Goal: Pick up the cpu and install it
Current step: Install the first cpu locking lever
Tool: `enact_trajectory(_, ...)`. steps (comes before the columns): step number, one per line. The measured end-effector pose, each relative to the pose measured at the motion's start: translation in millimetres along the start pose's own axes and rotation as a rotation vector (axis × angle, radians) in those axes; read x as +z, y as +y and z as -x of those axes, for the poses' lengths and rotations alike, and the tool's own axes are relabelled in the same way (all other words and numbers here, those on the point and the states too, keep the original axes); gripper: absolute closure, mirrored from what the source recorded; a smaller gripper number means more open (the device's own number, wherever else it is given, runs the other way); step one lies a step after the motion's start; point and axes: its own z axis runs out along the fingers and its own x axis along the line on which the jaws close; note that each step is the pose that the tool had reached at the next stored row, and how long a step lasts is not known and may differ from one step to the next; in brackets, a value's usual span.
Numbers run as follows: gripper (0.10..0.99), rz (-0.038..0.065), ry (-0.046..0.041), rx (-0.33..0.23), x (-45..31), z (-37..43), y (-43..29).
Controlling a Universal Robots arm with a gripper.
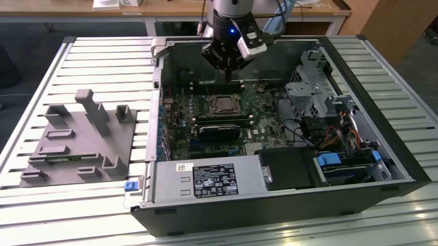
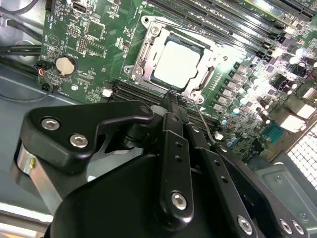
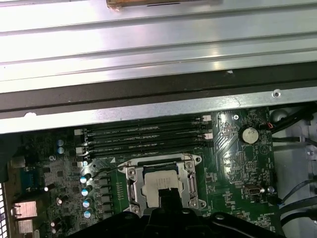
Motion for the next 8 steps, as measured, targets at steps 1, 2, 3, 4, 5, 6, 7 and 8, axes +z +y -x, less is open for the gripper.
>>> enact_trajectory(1,0.98,0.0,0.0,-0.003,0.0,0.0,0.0)
enact_trajectory(2,0.98,0.0,0.0001,-0.006,0.0,0.0,0.0)
enact_trajectory(3,0.98,0.0,0.0001,-0.009,0.0,0.0,0.0)
enact_trajectory(4,0.98,0.0,0.0002,-0.012,0.0,0.0,0.0)
enact_trajectory(5,0.98,0.0,0.0002,-0.015,0.0,0.0,0.0)
enact_trajectory(6,0.98,0.0,0.0003,-0.018,0.1,0.0,0.0)
enact_trajectory(7,0.98,0.001,0.0004,-0.021,0.1,0.0,0.0)
enact_trajectory(8,0.98,0.001,0.0004,-0.024,0.1,0.0,0.0)
